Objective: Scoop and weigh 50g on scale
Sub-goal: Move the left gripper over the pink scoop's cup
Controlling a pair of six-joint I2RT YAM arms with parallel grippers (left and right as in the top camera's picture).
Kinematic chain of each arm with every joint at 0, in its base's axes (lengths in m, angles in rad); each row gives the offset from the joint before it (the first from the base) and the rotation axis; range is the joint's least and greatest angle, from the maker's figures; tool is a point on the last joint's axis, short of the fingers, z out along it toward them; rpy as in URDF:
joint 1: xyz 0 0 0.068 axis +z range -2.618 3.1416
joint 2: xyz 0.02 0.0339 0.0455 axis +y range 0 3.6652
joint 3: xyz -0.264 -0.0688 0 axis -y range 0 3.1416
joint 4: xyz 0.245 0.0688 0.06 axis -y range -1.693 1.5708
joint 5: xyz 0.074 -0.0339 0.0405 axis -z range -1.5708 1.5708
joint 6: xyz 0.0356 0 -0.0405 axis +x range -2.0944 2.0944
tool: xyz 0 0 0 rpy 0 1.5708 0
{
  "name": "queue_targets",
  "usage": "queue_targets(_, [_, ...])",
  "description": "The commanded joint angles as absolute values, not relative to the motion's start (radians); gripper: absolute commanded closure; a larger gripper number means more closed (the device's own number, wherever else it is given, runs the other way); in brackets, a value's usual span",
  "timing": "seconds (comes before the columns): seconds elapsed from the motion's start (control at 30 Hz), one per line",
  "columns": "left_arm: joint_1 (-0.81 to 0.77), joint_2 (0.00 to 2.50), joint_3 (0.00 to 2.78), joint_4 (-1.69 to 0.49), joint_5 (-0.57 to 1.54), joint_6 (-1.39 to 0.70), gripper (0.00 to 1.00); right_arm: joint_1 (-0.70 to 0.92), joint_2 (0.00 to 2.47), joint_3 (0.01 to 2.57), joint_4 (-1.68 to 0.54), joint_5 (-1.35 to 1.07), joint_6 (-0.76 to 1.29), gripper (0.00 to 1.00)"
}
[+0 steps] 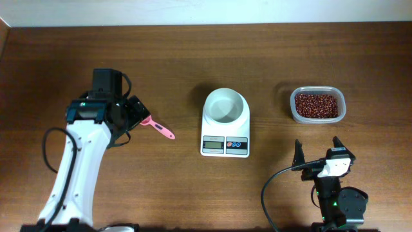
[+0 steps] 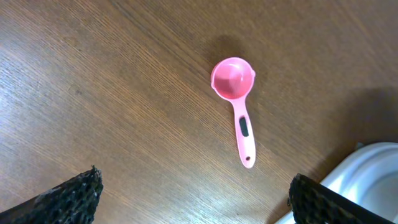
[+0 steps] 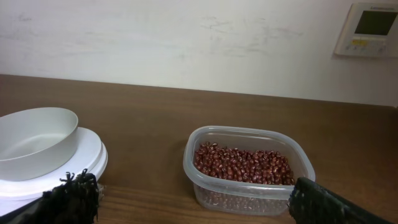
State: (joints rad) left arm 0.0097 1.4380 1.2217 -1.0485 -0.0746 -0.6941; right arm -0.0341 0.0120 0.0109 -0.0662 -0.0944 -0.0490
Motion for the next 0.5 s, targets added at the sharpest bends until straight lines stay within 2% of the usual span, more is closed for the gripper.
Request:
queue_targets(0.0, [0.016,1.512,1.239,-1.034,-0.067,-0.704,0.01,-0.04,0.004,0.006,-0.071,-0.089,-0.049,0.01])
queue_targets(0.47, [0.016,1.578,1.238,-0.938,-0.068,-0.704,0.01,-0.04,0.004,0.006,-0.071,-0.089,-0.049,0.01])
